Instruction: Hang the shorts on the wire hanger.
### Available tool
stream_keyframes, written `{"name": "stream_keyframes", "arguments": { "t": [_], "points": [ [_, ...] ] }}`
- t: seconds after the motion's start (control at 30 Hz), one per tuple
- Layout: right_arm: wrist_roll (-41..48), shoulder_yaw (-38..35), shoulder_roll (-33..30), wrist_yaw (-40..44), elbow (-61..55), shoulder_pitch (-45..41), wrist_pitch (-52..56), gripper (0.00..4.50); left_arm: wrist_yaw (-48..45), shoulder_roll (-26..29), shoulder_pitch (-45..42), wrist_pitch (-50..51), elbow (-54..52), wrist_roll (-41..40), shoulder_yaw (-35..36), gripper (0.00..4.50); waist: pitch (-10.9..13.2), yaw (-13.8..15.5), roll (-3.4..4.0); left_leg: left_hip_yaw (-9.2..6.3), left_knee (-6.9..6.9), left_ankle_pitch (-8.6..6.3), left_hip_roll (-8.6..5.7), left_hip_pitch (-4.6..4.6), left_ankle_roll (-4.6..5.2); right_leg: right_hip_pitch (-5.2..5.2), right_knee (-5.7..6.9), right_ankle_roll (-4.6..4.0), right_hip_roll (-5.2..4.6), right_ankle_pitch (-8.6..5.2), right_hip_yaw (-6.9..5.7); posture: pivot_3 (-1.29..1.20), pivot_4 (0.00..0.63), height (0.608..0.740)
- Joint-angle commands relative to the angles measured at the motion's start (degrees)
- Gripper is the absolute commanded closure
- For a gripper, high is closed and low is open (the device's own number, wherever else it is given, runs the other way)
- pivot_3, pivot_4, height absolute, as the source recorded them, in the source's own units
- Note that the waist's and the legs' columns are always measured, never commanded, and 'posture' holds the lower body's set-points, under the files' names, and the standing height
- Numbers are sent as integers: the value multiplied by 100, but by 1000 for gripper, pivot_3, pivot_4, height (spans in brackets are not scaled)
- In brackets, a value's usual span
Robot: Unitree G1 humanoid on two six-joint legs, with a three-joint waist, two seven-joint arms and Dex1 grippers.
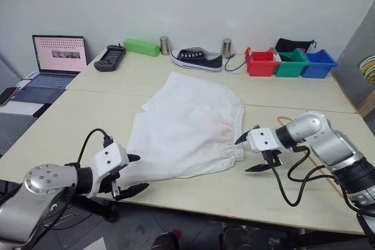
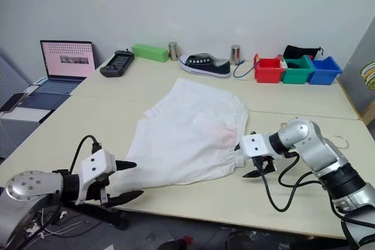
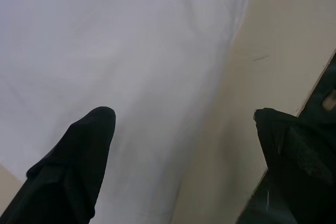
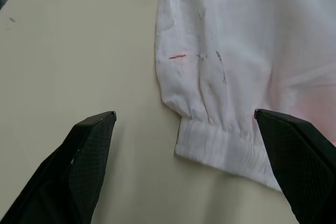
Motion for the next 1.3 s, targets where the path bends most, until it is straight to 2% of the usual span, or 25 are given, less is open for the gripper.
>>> {"name": "stream_keyframes", "arguments": {
  "t": [0.03,0.3,0.4,0.5,0.77,1.03,1.1,1.17,1.3],
  "points": [
    [-375,63,286,-421,458,-148,-285,29,229,-198,-8,-435,364,376,-182,0,-12,1,-6,-3,0,1,0,1,1,1,0,3,2,4,-1,-135,0,740],
    [-1105,320,743,-977,2017,-559,-925,29,274,-457,-243,-857,1145,686,-536,0,-48,-2,-11,-11,1,4,-1,38,4,37,-1,16,7,14,0,-137,0,740],
    [-1117,329,874,-913,2430,-708,-1024,0,259,-499,-363,-947,1333,733,-602,476,-75,0,-17,-15,-1,0,0,98,-1,97,-9,19,8,7,-3,-137,0,740],
    [-1105,334,935,-807,2633,-788,-1128,443,212,-522,-418,-974,1428,727,-624,1095,-112,0,-24,-27,-3,-2,0,99,-5,97,-8,17,9,14,-6,-136,0,740],
    [-1048,256,976,-677,2573,-769,-1040,2256,187,-528,-546,-1006,1557,755,-676,2747,-146,2,-16,-43,-3,-5,0,99,-8,96,-8,9,5,14,-2,-140,4,740],
    [-998,181,761,-456,2270,-599,-846,4083,103,-509,-857,-1060,1707,797,-745,4364,-146,2,-15,-43,-3,2,0,97,2,92,-8,13,5,15,-2,-154,10,740],
    [-987,163,659,-366,2122,-528,-735,4391,59,-508,-966,-1115,1763,829,-790,4500,-146,3,-14,-43,-3,2,-1,97,3,92,-9,10,5,12,-2,-155,11,740],
    [-827,106,444,-52,1737,-373,-515,4391,-65,-448,-1070,-1179,1792,857,-870,4500,-146,21,-14,-42,-3,2,-1,96,3,92,-11,10,5,10,-1,-155,11,740],
    [-252,-102,-453,835,219,287,323,4391,-554,-191,-1313,-1391,1824,959,-1081,4500,-143,134,-8,-38,-4,2,2,87,3,91,-15,2,-8,-1,-1,-161,18,740]
  ]
}}
